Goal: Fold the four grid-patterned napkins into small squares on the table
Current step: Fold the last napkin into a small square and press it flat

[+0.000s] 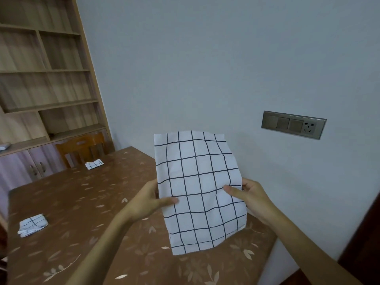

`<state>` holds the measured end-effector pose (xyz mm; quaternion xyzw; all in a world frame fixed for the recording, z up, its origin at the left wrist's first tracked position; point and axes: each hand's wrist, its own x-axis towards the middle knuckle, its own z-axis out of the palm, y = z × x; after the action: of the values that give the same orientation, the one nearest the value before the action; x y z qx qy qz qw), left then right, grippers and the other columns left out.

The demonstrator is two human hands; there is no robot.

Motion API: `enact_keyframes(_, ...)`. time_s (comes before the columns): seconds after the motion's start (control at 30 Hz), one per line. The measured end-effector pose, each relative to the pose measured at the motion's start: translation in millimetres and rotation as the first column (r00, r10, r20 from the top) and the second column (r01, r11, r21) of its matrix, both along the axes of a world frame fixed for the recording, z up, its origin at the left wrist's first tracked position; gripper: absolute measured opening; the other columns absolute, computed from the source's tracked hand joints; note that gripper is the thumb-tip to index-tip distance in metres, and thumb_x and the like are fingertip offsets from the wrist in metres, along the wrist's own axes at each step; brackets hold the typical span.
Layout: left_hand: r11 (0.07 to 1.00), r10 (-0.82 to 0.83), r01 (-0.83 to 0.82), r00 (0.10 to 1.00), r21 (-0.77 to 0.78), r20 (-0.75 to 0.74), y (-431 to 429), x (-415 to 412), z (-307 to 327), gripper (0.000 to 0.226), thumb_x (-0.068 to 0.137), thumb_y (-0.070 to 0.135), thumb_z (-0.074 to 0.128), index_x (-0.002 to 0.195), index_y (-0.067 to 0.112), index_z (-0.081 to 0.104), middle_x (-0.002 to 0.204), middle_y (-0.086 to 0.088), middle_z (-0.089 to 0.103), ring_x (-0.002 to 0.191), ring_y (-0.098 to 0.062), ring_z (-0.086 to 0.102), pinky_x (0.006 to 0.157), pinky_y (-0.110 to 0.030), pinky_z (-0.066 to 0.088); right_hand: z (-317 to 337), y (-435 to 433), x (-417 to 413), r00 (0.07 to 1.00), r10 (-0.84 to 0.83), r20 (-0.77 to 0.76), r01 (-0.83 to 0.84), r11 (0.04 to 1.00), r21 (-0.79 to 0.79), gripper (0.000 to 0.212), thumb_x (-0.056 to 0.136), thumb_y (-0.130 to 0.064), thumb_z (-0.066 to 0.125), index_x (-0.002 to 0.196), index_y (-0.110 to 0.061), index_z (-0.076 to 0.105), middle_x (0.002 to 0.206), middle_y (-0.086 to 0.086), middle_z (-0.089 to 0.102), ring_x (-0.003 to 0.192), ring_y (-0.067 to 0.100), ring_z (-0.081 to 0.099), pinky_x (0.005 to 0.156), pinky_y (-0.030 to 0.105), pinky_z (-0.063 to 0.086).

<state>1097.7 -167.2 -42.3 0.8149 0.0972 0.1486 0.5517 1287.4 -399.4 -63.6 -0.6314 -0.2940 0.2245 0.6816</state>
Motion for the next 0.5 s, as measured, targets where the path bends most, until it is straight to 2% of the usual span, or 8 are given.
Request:
enact_keyframes(0.07,1.0,0.015,-0.015,1.0,0.005,0.0,1.6,0.1,-3.4,0.032,0.095,0.007,0.066,0.126,0.012,0.064,0.117,0.007,0.076,0.104,-0.018,0.074,0.08,-0.028,0.061,0.8,-2.8,1.9,1.0,-0.005,0.019,0.005,1.0,-0.003,0.029,0.075,-0.02,0.079,0.104,-0.013,0.078,0.108,0.005,0.078,0.104,0.022,0.073,0.099,0.043,0.053)
enact_keyframes(0.17,0.999,0.039,-0.039,0.999,-0.005,0.01,3.3,-0.6,-3.3,0.023,0.099,0.01,0.06,0.12,0.006,0.068,0.113,-0.005,0.078,0.099,-0.025,0.076,0.079,-0.039,0.063,0.9,-8.9,4.4,0.998,0.003,0.065,-0.001,0.999,-0.033,0.026,0.086,-0.016,0.073,0.111,-0.01,0.075,0.109,0.002,0.077,0.105,0.018,0.073,0.097,0.035,0.054)
enact_keyframes(0.33,0.999,0.027,-0.027,1.0,-0.039,0.001,2.9,-2.3,-1.1,0.023,0.1,0.013,0.058,0.116,0.002,0.069,0.109,-0.011,0.078,0.098,-0.03,0.076,0.078,-0.038,0.063,6.4,-17.5,5.5,0.998,0.048,0.029,-0.047,0.999,-0.02,0.024,0.095,-0.016,0.063,0.117,-0.011,0.072,0.111,0.007,0.077,0.102,0.021,0.074,0.08,0.022,0.058)
enact_keyframes(0.5,0.995,0.039,-0.037,0.999,-0.09,0.028,2.3,-3.4,0.8,0.026,0.103,0.018,0.052,0.12,0.005,0.069,0.109,-0.014,0.078,0.097,-0.034,0.075,0.078,-0.04,0.063,10.7,-20.6,9.6,0.998,0.014,0.062,-0.016,1.0,0.026,0.021,0.095,-0.006,0.06,0.111,-0.005,0.074,0.11,0.012,0.076,0.104,0.025,0.072,0.089,0.026,0.057)
